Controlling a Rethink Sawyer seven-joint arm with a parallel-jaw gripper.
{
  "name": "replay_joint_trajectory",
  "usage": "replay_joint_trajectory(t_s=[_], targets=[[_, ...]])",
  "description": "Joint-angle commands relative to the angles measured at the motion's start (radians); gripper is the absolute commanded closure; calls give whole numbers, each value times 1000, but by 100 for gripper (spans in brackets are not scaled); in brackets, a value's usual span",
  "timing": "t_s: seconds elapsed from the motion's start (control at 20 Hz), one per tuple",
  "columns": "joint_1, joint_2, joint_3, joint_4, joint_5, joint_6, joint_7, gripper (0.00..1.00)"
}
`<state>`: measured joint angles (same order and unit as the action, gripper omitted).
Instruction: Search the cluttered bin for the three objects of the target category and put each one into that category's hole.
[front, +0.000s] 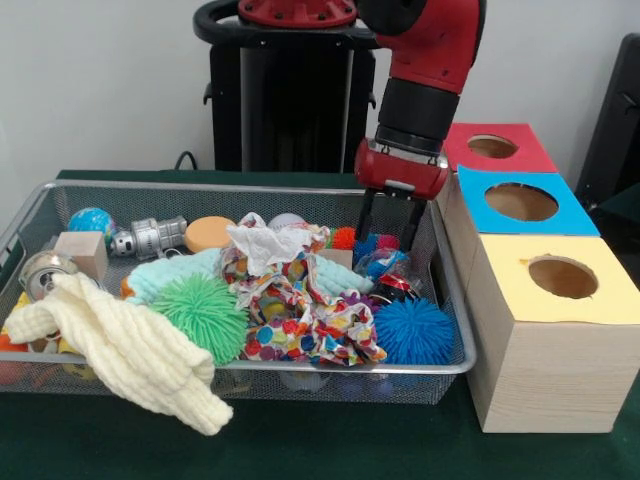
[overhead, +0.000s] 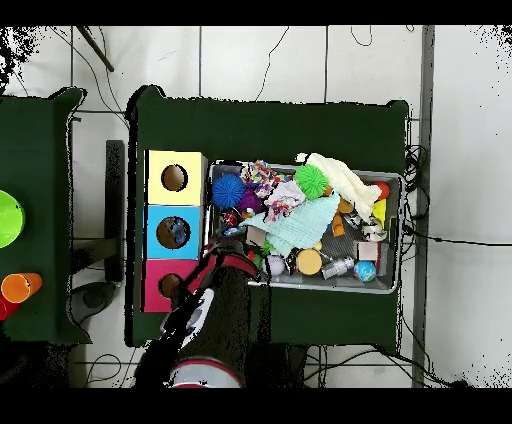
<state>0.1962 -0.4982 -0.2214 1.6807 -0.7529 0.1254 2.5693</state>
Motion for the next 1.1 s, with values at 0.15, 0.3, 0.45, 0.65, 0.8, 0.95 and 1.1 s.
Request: replay_joint_trajectory(t_s=[0.15,0.3,0.45,0.65,0.8,0.95,1.1], targets=[[31,64,-103,-98,73,-77,148,0],[29,79,-106,-101,89,-95,139,0],[21,82,-100,-101,99,-106,125,0],[3,84,-84,-100,105,-117,102,0],[-26,67,-49,-90,105,-107,76,0],[-70,42,11,-64,98,-92,44,0],[-103,12,56,-41,92,-72,20,0]])
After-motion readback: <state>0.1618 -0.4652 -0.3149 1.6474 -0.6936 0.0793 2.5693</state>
